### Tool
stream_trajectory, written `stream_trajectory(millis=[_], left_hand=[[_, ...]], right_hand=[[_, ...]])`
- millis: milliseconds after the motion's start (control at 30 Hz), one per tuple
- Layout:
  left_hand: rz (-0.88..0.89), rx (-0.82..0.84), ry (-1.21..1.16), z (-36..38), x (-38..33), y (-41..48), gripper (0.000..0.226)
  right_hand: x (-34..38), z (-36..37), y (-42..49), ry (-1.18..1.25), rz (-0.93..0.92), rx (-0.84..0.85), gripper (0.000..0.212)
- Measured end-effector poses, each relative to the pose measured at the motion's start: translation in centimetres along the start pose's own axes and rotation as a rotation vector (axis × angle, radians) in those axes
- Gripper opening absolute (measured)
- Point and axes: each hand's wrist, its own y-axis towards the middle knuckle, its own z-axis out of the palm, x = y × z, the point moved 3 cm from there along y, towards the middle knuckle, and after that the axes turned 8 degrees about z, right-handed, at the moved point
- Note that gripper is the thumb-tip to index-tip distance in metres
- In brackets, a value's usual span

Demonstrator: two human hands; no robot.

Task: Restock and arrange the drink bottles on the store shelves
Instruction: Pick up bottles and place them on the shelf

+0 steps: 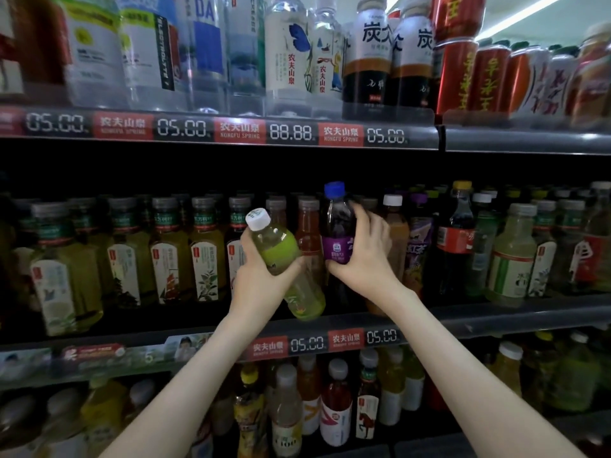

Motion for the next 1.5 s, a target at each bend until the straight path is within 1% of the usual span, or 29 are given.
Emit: stream_trajectory(millis=[67, 100, 167, 233, 300, 367, 467, 533, 633, 700, 800, 900, 967, 1067, 1167, 1267, 1367, 1467, 1500], left_hand=[[-0.039, -0.017, -0.041, -0.8, 0.3, -0.4, 0.091], [-0.049, -0.031, -0.068, -1.1, 0.5, -0.6, 0.085], [-0.055, -0.066, -0.098, -1.6, 0.7, -1.4, 0.074], [-0.031, -0.098, -0.104, -2.0, 0.5, -2.3, 0.071], [0.014, -0.131, -0.087, -2.4, 0.2, -2.9, 0.075], [0.042, -0.161, -0.089, -3.0, -0.2, -3.4, 0.078], [0.091, -0.233, -0.115, -3.9, -1.4, -4.9, 0.076], [0.153, -0.265, -0.124, -4.2, -2.0, -6.3, 0.074], [0.183, -0.252, -0.16, -4.5, -2.5, -8.7, 0.076], [0.156, -0.17, -0.176, -3.9, -2.3, -10.6, 0.076], [0.041, 0.02, -0.211, -2.2, -1.3, -13.6, 0.068], [-0.092, 0.222, -0.188, 0.4, 1.8, -17.3, 0.071], [-0.164, 0.323, -0.157, 2.4, 4.1, -20.2, 0.073], [-0.256, 0.488, -0.077, 5.4, 6.7, -25.6, 0.075], [-0.329, 0.677, 0.015, 8.5, 9.6, -31.7, 0.08], [-0.39, 0.862, 0.099, 11.4, 12.4, -38.0, 0.082], [-0.514, 1.019, 0.195, 14.6, 15.6, -44.7, 0.081], [-0.527, 1.171, 0.35, 18.8, 19.2, -51.4, 0.071], [-0.536, 1.198, 0.367, 20.3, 20.6, -53.9, 0.068]], right_hand=[[0.5, 0.3, -1.1, 0.191, -0.056, 0.122, 0.095], [0.8, 0.5, -1.7, 0.235, -0.066, 0.177, 0.093], [1.3, 1.1, -2.6, 0.213, -0.071, 0.248, 0.088], [1.7, 1.5, -3.5, 0.177, -0.095, 0.251, 0.082], [1.9, 1.5, -4.5, 0.212, -0.106, 0.229, 0.077], [1.9, 1.0, -5.2, 0.323, -0.085, 0.183, 0.074], [1.9, -0.8, -6.2, 0.448, -0.066, 0.059, 0.077], [2.3, -2.2, -6.9, 0.451, -0.08, -0.016, 0.08], [2.4, -4.3, -8.2, 0.429, -0.118, -0.064, 0.081], [1.7, -4.8, -9.5, 0.439, -0.042, 0.0, 0.083], [0.0, -4.1, -12.7, 0.429, 0.109, 0.082, 0.081], [-2.3, -2.5, -17.2, 0.414, 0.246, 0.198, 0.081], [-4.4, -1.2, -20.7, 0.414, 0.353, 0.249, 0.078], [-8.7, 0.7, -26.9, 0.411, 0.571, 0.296, 0.079], [-13.6, 2.6, -33.6, 0.333, 0.767, 0.336, 0.08], [-18.2, 4.1, -40.7, 0.292, 0.947, 0.377, 0.071], [-22.6, 5.0, -48.0, 0.329, 1.114, 0.388, 0.06], [-26.9, 6.4, -55.7, 0.427, 1.225, 0.41, 0.04], [-28.6, 7.1, -58.4, 0.413, 1.268, 0.397, 0.038]])
